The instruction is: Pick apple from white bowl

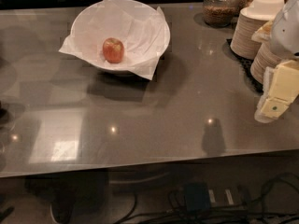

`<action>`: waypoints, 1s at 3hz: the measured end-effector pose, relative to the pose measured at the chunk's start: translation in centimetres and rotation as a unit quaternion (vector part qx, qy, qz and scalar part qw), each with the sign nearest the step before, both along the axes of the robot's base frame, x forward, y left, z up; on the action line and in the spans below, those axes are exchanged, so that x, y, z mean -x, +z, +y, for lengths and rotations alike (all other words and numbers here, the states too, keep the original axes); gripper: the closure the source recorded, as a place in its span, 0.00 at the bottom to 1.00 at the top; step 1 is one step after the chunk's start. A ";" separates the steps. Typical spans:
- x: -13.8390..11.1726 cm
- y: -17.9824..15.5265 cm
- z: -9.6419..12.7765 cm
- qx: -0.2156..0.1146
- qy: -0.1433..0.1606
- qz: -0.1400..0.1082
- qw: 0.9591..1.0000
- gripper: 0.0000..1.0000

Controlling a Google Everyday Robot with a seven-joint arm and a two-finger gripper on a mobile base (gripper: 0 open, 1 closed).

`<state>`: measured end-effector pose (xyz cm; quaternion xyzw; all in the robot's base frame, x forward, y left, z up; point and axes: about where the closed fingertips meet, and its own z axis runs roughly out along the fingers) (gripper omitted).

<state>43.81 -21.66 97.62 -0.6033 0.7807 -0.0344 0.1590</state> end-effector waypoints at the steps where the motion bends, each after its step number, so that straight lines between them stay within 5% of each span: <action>1: 0.0 0.0 0.0 0.000 0.000 0.000 1.000 0.00; 3: -2.8 0.6 2.2 -0.043 0.021 -0.030 0.998 0.00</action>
Offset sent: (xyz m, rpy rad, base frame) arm 0.0130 0.0096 0.0020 0.0472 -0.0243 0.0249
